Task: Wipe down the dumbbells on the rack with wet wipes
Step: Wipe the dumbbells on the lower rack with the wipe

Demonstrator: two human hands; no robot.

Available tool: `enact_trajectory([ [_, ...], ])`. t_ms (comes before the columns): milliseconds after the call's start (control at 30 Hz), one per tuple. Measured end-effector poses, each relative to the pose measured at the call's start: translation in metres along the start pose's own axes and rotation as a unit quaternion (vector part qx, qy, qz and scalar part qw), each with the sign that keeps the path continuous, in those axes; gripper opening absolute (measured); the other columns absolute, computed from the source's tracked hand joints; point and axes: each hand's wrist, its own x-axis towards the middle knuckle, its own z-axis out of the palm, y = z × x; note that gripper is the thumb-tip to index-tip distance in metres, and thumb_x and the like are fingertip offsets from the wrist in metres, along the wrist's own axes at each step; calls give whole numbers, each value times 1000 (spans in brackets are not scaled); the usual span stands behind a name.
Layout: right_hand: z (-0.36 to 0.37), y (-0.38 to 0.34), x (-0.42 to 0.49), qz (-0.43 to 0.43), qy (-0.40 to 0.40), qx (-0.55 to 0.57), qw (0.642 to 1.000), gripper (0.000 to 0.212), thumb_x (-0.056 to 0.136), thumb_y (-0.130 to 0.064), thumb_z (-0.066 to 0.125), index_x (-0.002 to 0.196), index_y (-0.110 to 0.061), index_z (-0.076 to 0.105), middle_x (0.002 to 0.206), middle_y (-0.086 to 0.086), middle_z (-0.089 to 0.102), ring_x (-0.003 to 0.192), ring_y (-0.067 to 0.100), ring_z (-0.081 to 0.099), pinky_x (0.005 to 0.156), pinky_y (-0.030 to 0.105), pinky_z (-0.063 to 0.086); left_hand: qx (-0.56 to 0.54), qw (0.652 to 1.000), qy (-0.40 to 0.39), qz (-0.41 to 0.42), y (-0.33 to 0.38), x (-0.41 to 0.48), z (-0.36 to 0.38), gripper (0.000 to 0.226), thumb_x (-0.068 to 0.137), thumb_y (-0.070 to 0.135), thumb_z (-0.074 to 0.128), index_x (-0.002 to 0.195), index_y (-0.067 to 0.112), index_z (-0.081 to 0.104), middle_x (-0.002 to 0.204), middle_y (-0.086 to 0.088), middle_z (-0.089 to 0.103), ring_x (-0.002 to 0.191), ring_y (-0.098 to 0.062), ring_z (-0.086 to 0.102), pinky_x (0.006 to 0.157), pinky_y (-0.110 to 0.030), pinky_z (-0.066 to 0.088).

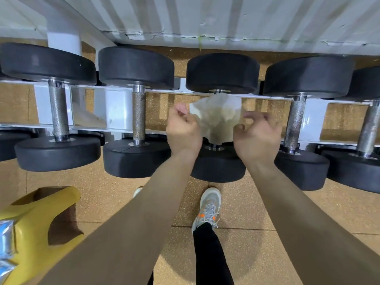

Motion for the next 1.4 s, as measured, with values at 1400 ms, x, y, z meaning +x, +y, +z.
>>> enact_trajectory([
  [1400,44,-45,69,201,-291,466,811,22,84,-26,79,91,-10,66,62,-3,67,66,17,66,59,26,52,141,985,96,8,-18,-45,27,22,100,35,37,108,27,55,104,8,62,99,-20,60,94,-47,48],
])
